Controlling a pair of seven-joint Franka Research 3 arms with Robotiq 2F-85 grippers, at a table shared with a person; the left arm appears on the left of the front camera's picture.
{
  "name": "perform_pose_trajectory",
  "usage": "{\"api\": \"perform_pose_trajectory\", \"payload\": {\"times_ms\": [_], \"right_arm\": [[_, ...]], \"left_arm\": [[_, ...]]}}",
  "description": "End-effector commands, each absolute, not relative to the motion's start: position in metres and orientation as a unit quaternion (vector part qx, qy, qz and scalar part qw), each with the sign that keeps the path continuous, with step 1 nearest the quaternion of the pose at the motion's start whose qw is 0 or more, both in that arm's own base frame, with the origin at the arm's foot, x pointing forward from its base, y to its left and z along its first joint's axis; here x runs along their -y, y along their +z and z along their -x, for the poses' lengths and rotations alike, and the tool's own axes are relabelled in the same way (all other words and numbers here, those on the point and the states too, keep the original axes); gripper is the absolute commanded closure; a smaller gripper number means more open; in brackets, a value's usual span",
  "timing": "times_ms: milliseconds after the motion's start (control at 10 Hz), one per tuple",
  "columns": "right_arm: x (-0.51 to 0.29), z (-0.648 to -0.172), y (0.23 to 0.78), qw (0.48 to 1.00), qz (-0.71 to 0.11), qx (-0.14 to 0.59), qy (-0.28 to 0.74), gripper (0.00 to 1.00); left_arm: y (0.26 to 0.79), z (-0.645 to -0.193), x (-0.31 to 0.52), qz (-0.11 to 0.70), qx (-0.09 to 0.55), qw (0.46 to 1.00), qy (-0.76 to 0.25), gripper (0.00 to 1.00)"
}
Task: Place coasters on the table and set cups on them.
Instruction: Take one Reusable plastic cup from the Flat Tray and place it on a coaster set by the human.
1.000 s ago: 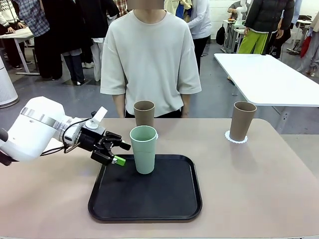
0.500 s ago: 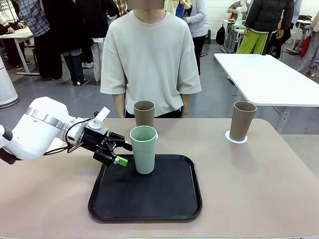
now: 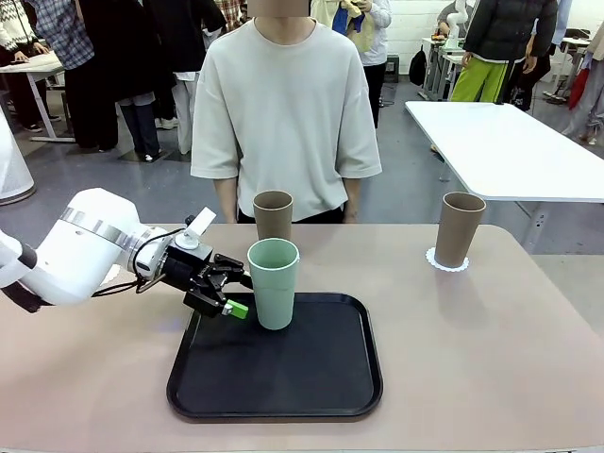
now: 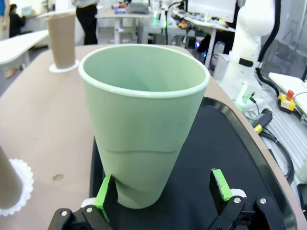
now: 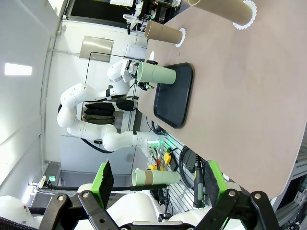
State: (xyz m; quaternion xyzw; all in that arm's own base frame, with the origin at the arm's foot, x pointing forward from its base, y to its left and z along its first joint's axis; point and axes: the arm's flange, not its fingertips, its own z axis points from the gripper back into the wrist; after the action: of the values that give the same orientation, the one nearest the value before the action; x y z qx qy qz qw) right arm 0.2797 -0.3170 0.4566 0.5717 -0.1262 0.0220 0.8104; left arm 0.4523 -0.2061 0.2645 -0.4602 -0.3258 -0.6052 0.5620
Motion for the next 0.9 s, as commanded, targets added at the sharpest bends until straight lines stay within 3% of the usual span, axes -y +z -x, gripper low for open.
{"api": "perform_pose_trajectory", "payload": {"times_ms": [0, 800], "right_arm": [[0.3174, -0.2777, 0.4575, 0.808, -0.575, 0.128, 0.024, 0.0], [0.3174, -0.2777, 0.4575, 0.808, -0.575, 0.128, 0.024, 0.0]], "left_arm": [[0.2608, -0.4546, 0.2101, 0.47, 0.347, 0.537, -0.609, 0.0], [0.2564, -0.4616, 0.216, 0.476, 0.36, 0.53, -0.603, 0.0]]}}
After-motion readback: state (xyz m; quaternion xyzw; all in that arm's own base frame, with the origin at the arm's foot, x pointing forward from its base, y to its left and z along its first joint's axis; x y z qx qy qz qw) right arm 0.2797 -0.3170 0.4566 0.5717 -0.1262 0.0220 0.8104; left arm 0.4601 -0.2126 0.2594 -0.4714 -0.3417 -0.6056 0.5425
